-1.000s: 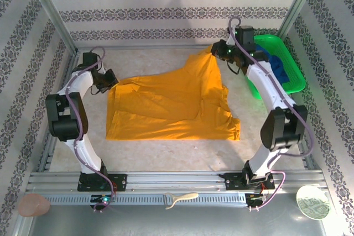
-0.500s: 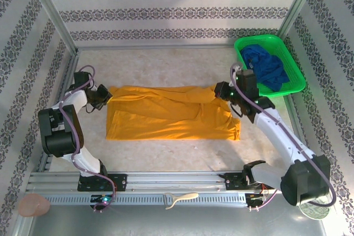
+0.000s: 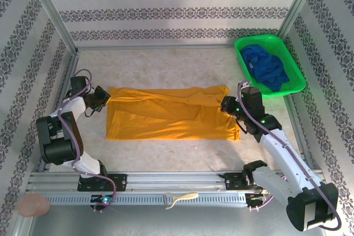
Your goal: Fold the inside-out t-shirt
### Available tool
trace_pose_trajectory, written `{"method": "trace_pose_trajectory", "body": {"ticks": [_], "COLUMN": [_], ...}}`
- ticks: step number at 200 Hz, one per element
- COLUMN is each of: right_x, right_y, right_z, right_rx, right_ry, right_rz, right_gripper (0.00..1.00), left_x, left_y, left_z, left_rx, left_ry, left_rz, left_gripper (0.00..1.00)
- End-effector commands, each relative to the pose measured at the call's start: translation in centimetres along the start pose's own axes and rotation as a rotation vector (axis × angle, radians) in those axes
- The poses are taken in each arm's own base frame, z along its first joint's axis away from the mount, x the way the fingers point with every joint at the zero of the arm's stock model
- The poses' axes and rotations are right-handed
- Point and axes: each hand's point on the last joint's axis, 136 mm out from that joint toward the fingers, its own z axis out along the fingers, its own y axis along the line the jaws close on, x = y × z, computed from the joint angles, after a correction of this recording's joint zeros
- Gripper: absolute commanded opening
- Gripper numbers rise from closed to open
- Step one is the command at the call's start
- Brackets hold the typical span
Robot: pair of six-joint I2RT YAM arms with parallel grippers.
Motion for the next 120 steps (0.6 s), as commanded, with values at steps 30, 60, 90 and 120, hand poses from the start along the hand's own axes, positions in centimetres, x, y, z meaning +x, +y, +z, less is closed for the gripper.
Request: {"method": "trace_pose_trajectory", "body": {"ticks": [30, 60, 90, 120], "right_x": [3.2, 6.4, 4.1, 2.6], "right_y": [-2.3, -6.1, -4.2, 0.4], "right_z": [-1.4, -2.6, -2.6, 1.3], "right_rx": [0.037, 0.162, 0.135, 0.011], "right_ry": [0.01, 0.036, 0.024, 0.142], "right_rz": [0.031, 0.05, -0.036, -0.16], "right_gripper": [0.0, 0.45, 0.46, 0.5], "left_x": [0.8, -0.1, -1.8, -1.7], "left_y": [2.6, 3.5, 1.1, -1.6], "left_z": [0.2, 0.0, -1.7, -2.4], "left_rx": [-0.027, -0.044, -0.014, 0.044], "left_ry": [-0.019, -0.034, -0.074, -0.057], "left_rz": [-0.045, -0.056, 0.002, 0.056], "left_gripper": [0.15, 0.55, 0.64, 0.66]}}
